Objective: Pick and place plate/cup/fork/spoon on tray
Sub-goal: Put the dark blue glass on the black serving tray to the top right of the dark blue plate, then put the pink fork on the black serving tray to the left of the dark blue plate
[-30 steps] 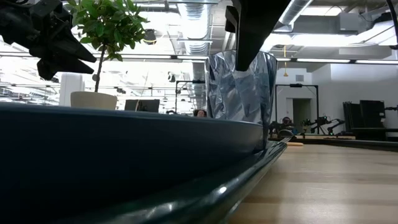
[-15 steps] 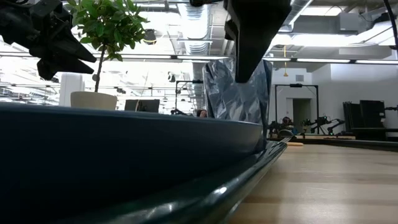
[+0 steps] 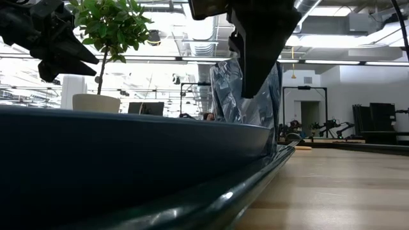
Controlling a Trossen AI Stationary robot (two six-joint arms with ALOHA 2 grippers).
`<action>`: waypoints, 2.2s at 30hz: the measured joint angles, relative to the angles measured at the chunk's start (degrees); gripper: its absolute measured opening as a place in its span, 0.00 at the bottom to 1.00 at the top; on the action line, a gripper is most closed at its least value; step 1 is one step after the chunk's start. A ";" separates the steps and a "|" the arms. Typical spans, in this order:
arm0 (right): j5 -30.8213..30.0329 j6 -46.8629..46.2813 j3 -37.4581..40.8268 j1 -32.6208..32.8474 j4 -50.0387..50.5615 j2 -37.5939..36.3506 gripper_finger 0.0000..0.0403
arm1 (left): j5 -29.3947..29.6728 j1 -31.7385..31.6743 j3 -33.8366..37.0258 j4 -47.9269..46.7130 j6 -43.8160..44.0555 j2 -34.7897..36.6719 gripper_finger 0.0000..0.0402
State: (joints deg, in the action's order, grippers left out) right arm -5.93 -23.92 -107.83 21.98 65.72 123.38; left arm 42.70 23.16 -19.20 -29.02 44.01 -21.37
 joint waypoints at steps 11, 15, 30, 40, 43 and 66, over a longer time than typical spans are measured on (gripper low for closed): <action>-0.29 -0.70 -6.50 -0.66 4.57 -0.21 0.59 | -0.02 -0.02 0.00 0.00 0.00 0.00 0.44; -0.42 0.33 -12.24 -0.83 8.11 -0.21 0.59 | -1.14 -0.02 -0.01 0.00 0.02 -0.01 0.44; -18.75 -6.15 -12.98 -6.65 23.79 -13.49 0.55 | -4.92 0.00 0.00 -0.24 -0.90 -0.02 0.44; -14.25 -23.31 35.91 -19.56 6.02 -42.11 0.57 | -4.87 0.00 0.00 -1.62 -0.35 -0.02 0.44; -10.61 -26.10 49.68 -24.74 -7.84 -48.82 0.57 | -4.84 -0.02 0.00 -1.57 -0.35 -0.02 0.44; 1.11 -27.90 69.51 -39.54 -45.72 -37.58 0.56 | -2.78 -0.02 0.00 -1.61 -0.90 0.00 0.44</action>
State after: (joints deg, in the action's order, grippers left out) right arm -4.82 -51.82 -38.33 -17.56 19.99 85.80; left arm 39.92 23.14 -19.20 -30.63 43.11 -21.37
